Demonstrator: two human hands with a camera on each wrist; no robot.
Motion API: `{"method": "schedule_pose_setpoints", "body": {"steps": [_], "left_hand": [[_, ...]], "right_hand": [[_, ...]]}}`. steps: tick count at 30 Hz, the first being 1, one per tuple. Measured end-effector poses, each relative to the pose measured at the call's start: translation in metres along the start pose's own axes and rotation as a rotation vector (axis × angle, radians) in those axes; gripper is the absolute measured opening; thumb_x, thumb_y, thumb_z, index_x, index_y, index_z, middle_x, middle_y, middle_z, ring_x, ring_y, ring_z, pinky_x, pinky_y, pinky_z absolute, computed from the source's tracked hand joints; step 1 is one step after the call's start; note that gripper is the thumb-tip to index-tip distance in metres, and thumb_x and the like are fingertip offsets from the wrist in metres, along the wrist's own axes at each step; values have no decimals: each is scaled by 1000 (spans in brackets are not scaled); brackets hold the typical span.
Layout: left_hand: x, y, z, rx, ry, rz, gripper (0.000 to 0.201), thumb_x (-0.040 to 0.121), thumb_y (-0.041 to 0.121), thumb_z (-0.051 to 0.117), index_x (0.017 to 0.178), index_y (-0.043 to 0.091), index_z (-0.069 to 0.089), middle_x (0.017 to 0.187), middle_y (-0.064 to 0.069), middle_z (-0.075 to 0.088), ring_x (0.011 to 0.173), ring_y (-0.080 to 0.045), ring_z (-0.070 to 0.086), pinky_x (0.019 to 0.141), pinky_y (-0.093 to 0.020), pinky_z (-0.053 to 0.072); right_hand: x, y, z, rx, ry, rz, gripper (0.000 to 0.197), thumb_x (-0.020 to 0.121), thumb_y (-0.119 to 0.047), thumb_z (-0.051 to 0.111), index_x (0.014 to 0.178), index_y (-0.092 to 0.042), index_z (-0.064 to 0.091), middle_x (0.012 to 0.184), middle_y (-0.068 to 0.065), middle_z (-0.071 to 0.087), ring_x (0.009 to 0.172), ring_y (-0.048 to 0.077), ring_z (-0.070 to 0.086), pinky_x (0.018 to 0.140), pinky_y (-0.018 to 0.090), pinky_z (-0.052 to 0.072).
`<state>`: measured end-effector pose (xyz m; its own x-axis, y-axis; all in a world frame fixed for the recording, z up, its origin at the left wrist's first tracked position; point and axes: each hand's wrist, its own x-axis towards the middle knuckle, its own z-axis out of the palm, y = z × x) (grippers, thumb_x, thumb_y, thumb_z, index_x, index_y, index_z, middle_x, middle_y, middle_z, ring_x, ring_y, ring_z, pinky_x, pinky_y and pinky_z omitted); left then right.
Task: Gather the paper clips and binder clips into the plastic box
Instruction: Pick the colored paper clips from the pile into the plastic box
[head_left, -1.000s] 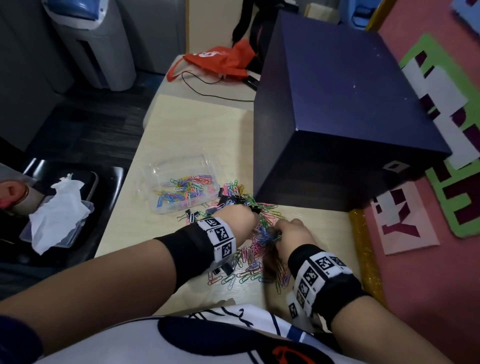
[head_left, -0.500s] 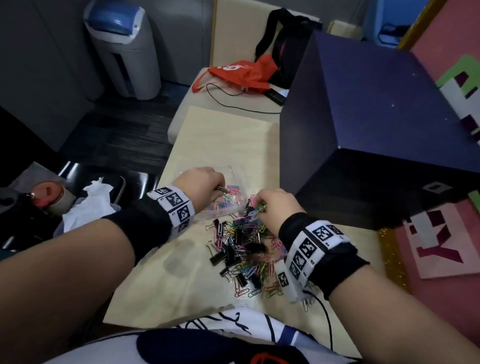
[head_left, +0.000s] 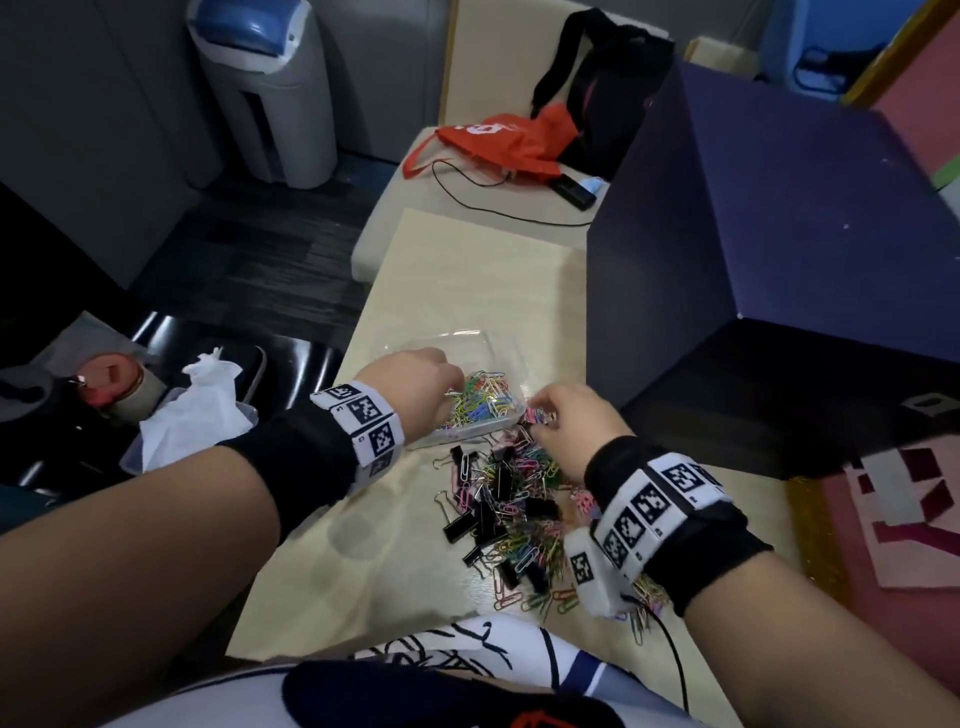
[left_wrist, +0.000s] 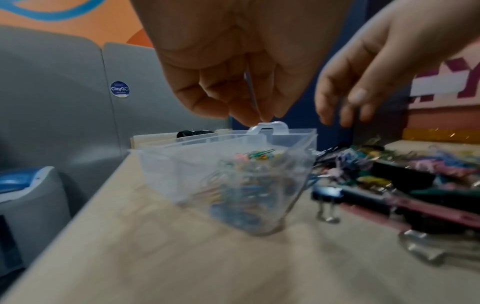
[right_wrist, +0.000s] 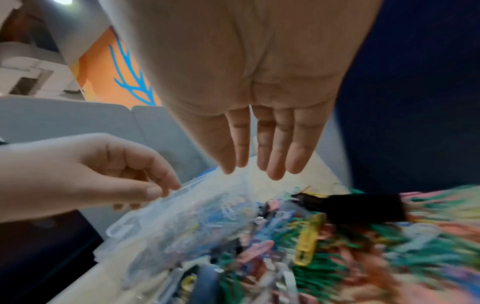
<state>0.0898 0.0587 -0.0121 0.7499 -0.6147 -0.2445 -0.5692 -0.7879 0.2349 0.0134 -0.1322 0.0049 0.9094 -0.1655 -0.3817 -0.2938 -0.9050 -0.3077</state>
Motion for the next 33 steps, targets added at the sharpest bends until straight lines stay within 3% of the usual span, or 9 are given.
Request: {"method": "schedule_pose_setpoints", "body": {"steps": [4, 7, 9, 13, 17, 22, 24, 29, 33], "left_hand": [[-3, 34, 7, 13, -47, 132, 29, 93, 26, 45, 118, 25, 61, 116, 1, 57, 107, -24, 58, 85, -36, 51], [-7, 64, 21, 76, -141, 292, 33, 92, 27, 46, 123, 25, 59, 120, 1, 55, 113, -23, 54, 88, -39, 51], [-9, 79, 32, 163, -205, 382, 37, 91, 30, 46, 127, 25, 55, 126, 2, 52, 118, -24, 49, 92, -42, 49], [-12, 95, 43, 296, -299, 344, 41, 92, 36, 47, 130, 23, 51, 131, 0, 50, 120, -27, 45, 91, -44, 44], [-13, 98, 41, 299, -261, 329, 39, 92, 35, 48, 128, 22, 52, 129, -3, 50, 119, -27, 45, 95, -45, 42], [-11, 112, 40, 270, -202, 324, 38, 91, 30, 49, 128, 21, 52, 126, -4, 49, 118, -27, 44, 97, -44, 38], [-8, 124, 44, 251, -209, 329, 44, 90, 33, 52, 132, 20, 49, 129, -5, 48, 120, -27, 43, 98, -45, 38], [0, 151, 61, 241, -225, 351, 77, 78, 55, 63, 140, 17, 35, 139, -10, 40, 124, -31, 43, 98, -47, 40], [7, 166, 65, 309, -255, 283, 103, 64, 66, 69, 143, 18, 24, 139, -10, 38, 123, -32, 42, 96, -48, 40]], "right_hand": [[-15, 39, 13, -176, -117, 193, 41, 89, -13, 53, 130, -19, 50, 128, 9, 49, 114, 28, 54, 98, 35, 45], [-33, 59, 31, -136, -148, 185, 57, 88, -18, 56, 139, -34, 35, 140, 5, 36, 124, 30, 43, 104, 40, 40], [-41, 66, 40, -126, -115, 190, 56, 87, -25, 59, 137, -35, 37, 141, 5, 34, 126, 31, 39, 104, 43, 39], [-49, 78, 46, -37, -41, 213, 43, 86, -28, 62, 127, -27, 49, 127, 4, 41, 119, 28, 44, 100, 38, 40], [-58, 91, 42, 3, 161, 222, 34, 90, -36, 57, 123, -26, 53, 125, 2, 44, 117, 25, 45, 98, 36, 41], [-68, 113, 33, -64, 323, 363, 41, 92, -46, 53, 123, -20, 55, 125, 7, 48, 115, 28, 44, 94, 37, 41], [-70, 125, 30, -118, 297, 436, 42, 94, -45, 49, 124, -17, 53, 125, 8, 46, 116, 29, 43, 92, 37, 41], [-73, 140, 18, -142, 189, 581, 42, 93, -12, 41, 134, -12, 39, 131, 11, 40, 119, 31, 43, 92, 36, 41], [-77, 143, 18, -145, -6, 614, 44, 93, -17, 49, 135, -8, 39, 133, 13, 40, 119, 31, 45, 88, 34, 42]]}}
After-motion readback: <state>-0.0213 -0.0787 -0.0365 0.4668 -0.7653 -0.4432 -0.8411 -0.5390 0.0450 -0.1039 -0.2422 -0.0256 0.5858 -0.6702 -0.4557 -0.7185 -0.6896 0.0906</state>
